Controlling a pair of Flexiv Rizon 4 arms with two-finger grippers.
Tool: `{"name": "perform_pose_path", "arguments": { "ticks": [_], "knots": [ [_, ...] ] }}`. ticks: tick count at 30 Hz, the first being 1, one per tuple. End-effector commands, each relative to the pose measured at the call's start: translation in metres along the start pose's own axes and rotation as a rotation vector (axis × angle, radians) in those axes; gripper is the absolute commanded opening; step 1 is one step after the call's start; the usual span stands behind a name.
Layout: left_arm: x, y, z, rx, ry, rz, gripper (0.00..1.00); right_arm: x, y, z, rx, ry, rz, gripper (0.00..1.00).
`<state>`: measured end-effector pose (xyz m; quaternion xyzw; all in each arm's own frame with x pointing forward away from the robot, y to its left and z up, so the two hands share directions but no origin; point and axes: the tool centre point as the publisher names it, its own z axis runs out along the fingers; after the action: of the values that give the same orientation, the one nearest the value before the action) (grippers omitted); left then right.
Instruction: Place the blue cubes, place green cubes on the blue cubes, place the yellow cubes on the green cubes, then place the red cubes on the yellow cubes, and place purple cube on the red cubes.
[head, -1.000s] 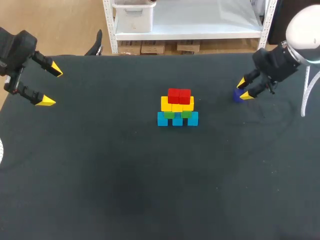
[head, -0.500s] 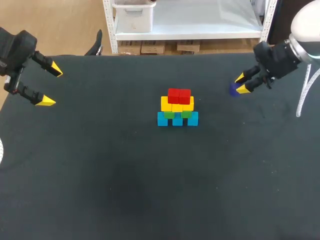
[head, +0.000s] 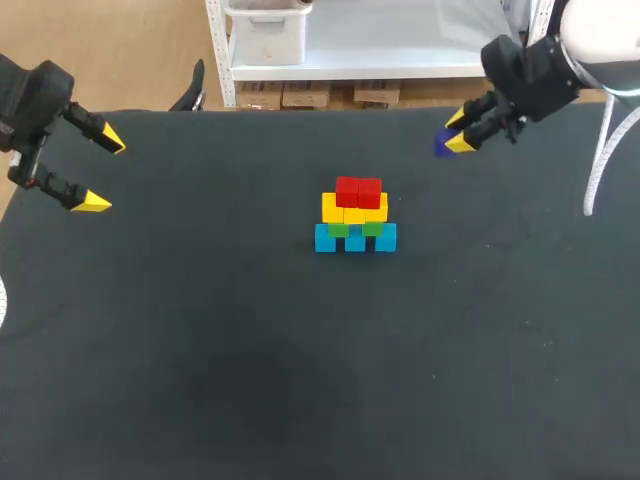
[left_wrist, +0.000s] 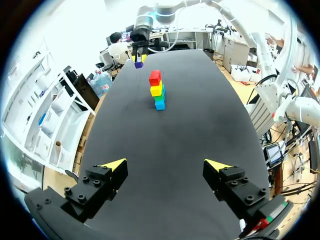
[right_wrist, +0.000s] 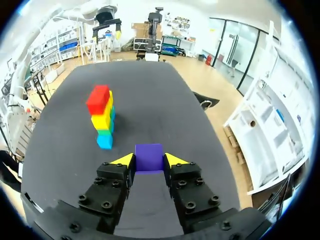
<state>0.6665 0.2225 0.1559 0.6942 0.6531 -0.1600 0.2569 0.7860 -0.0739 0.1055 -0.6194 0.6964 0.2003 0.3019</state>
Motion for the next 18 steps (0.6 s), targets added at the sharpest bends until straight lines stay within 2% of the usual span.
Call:
{"name": "perform_pose_path", "arguments": {
  "ticks": [1,8,16,18],
  "knots": [
    [0.0,0.0,0.0,-0.001,0.001,0.001,1.0,-0.02,0.025,-0.008,0.124,0.037,-0.007,0.0],
    [0.0,0.0,0.0,-0.001,0.001,0.001,1.0,-0.048,0.04,0.003,0.112,0.006,0.022,0.0],
    [0.0,0.0,0.0,-0.001,0.001,0.001,1.0,-0.081,0.053,0.017,0.047,-0.032,-0.044,0.0],
    [0.0,0.0,0.0,-0.001,0.001,0.001,1.0,-0.089,0.058,0.02,0.023,-0.067,-0.037,0.0]
  ]
}}
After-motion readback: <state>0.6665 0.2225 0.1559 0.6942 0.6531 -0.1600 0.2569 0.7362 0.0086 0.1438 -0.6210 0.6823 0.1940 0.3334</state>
